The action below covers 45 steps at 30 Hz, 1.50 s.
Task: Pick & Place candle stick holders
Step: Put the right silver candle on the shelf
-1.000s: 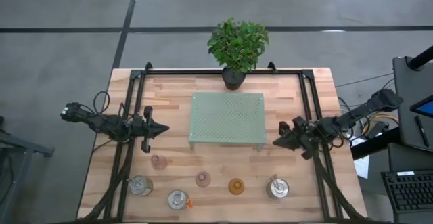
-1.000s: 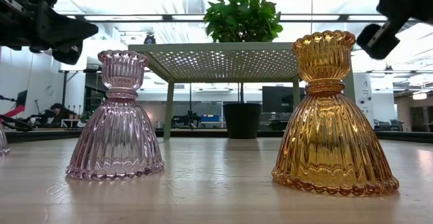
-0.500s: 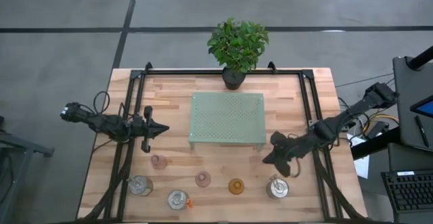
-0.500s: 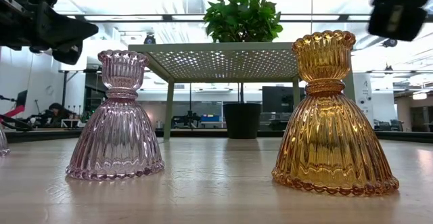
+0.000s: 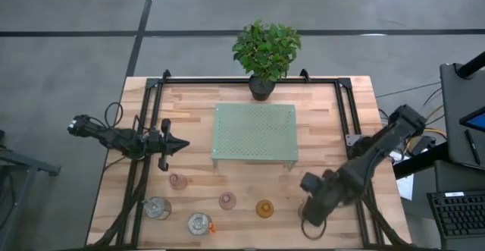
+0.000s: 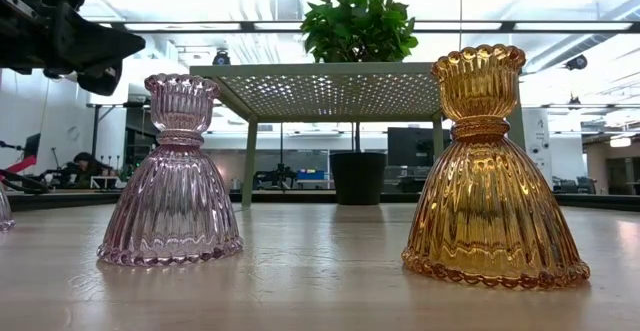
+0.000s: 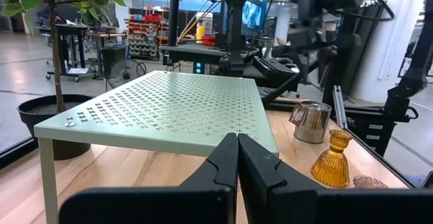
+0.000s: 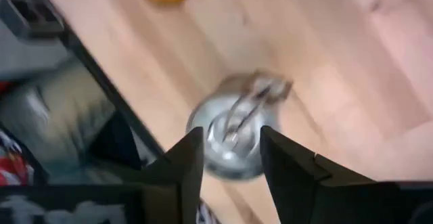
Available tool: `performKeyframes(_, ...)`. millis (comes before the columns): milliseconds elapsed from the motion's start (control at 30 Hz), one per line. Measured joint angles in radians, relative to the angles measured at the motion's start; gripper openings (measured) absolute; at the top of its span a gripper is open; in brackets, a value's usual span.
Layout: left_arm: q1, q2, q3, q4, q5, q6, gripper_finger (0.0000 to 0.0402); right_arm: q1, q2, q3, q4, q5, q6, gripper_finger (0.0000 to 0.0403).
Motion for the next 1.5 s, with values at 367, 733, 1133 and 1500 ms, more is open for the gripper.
performKeyframes(367,0.0,0.0,-0.001,0.004,0.0,0.0,0.001,0.048,0.2,0.099,-0.009,-0.069,-0.02,0.0139)
performKeyframes(733,0.0,0.0,-0.001,0.005,0.0,0.0,0.001,0.053,0.206,0.089,-0.081,-0.044,-0.005,0.0128)
performKeyframes(1133,0.0,0.0,-0.001,0.005,0.0,0.0,0.001,0.053,0.211,0.066,-0.073,-0.016,-0.011,0.0131)
performKeyframes(1500,0.0,0.0,-0.001,0.005,0.0,0.0,0.001,0.057,0.212,0.044,-0.039,-0.01,-0.01,0.0107)
